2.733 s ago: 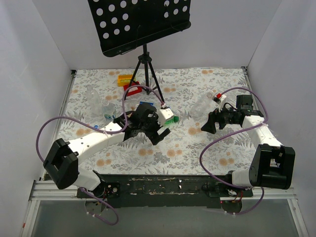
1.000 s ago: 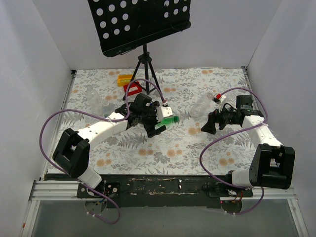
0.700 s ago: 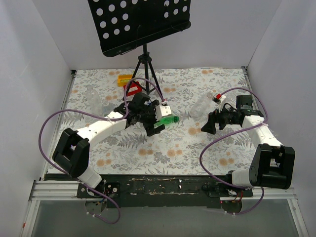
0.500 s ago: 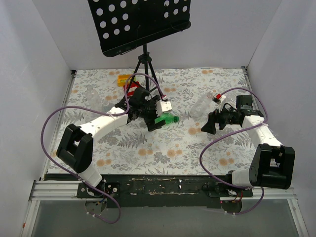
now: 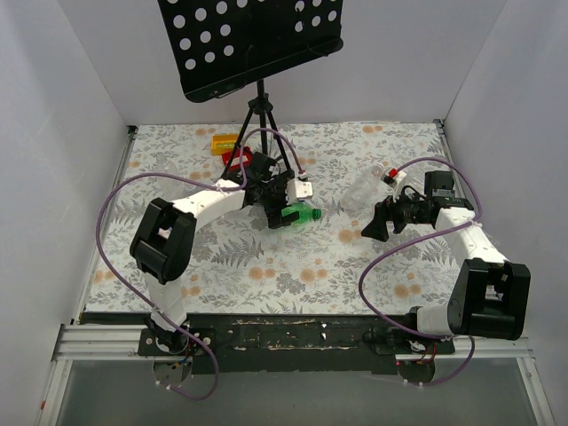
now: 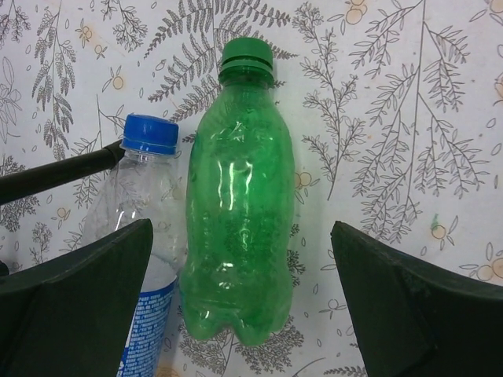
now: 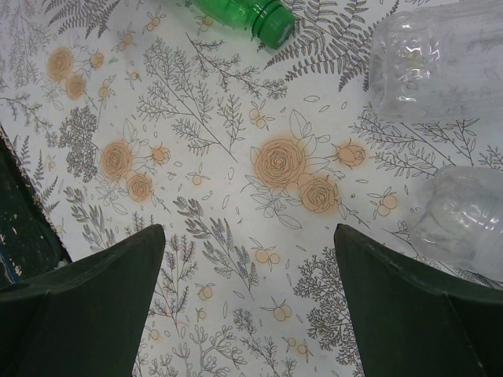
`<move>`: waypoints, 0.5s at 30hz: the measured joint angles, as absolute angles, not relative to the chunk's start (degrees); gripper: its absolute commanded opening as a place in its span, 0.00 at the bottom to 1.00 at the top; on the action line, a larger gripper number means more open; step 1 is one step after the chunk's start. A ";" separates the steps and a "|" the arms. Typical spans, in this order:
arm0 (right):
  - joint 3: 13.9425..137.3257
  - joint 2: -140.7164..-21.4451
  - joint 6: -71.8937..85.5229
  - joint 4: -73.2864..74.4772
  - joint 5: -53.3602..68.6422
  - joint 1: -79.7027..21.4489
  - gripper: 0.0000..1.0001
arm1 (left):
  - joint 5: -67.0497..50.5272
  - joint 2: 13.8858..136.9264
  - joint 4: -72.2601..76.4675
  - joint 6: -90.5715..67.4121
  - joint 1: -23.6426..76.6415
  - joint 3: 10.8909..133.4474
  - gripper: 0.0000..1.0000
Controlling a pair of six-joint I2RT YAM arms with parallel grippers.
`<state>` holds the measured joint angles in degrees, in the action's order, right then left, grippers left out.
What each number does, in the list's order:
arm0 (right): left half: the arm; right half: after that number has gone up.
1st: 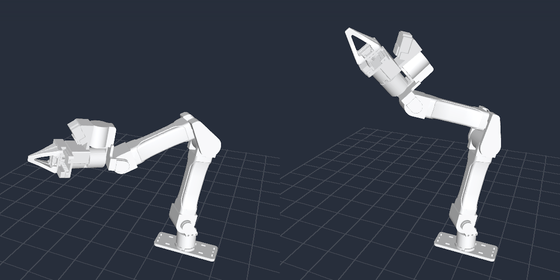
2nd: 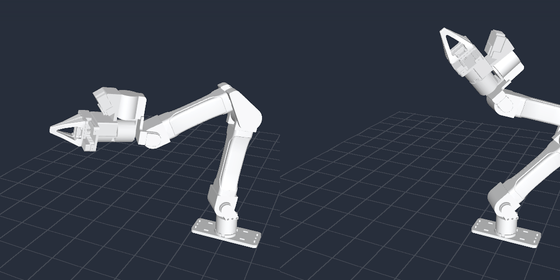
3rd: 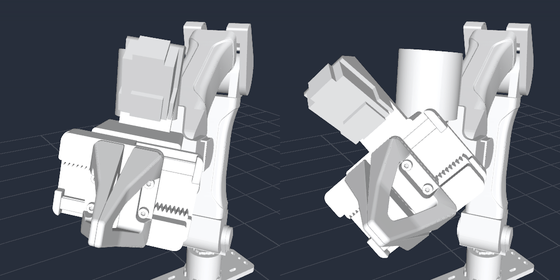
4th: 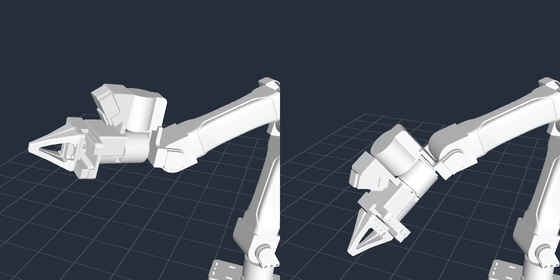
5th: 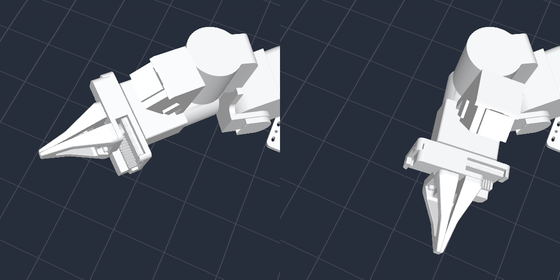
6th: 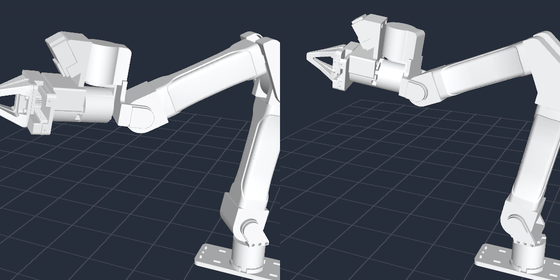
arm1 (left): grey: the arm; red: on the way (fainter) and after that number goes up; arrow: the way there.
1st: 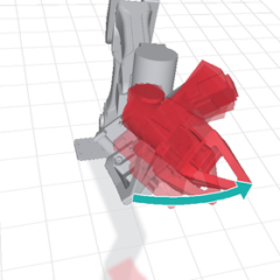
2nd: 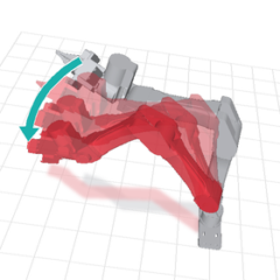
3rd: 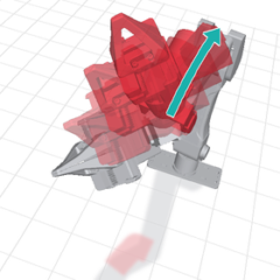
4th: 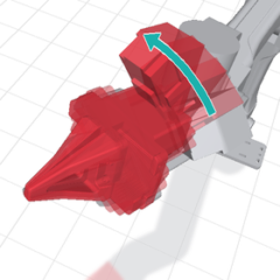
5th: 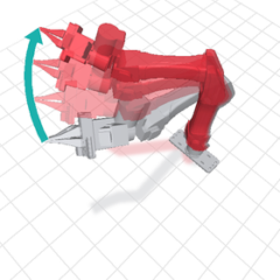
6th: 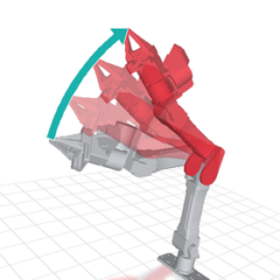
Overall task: Unscrew the bottle caps
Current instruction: Pick up the plastic bottle at the center of the board.
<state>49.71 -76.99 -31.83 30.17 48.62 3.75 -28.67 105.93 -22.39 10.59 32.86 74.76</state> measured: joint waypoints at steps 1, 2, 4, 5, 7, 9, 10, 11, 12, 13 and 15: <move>49.71 -76.99 -31.83 30.17 48.64 3.75 0.96 | -28.75 106.63 -22.65 10.90 32.71 75.37 0.98; 49.74 -76.99 -31.83 30.22 48.66 3.75 0.97 | -28.77 107.35 -22.90 11.18 32.64 76.01 0.98; 49.74 -76.99 -31.86 30.28 48.71 3.75 0.96 | -28.88 108.40 -23.11 11.55 32.69 76.66 0.98; 49.74 -76.99 -31.88 30.28 48.80 3.75 0.97 | -28.93 108.66 -23.29 11.60 32.69 76.66 0.97; 49.74 -76.99 -31.90 30.30 48.88 3.75 0.97 | -28.93 109.14 -23.51 11.57 32.69 76.66 0.95; 49.74 -76.99 -31.90 30.30 49.06 3.75 0.97 | -28.75 109.65 -23.53 11.55 32.75 76.66 0.93; 49.76 -77.03 -31.92 30.33 49.12 3.75 0.97 | -28.60 109.86 -23.51 11.51 32.77 76.66 0.91; 49.82 -77.10 -31.92 30.37 49.21 3.75 0.96 | -28.27 110.13 -23.49 11.44 32.91 76.66 0.90; 49.89 -77.19 -31.92 30.37 49.25 3.75 0.97 | -27.83 110.37 -23.53 11.33 33.12 76.66 0.89; 49.93 -77.28 -31.94 30.41 49.28 3.75 0.96 | -27.38 110.59 -23.55 11.20 33.23 76.66 0.88; 49.95 -77.36 -31.94 30.48 49.28 3.75 0.97 | -26.48 110.72 -23.49 10.98 33.63 76.55 0.86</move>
<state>49.95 -77.36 -31.94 30.48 49.28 3.75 -26.48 110.72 -23.49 10.98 33.63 76.55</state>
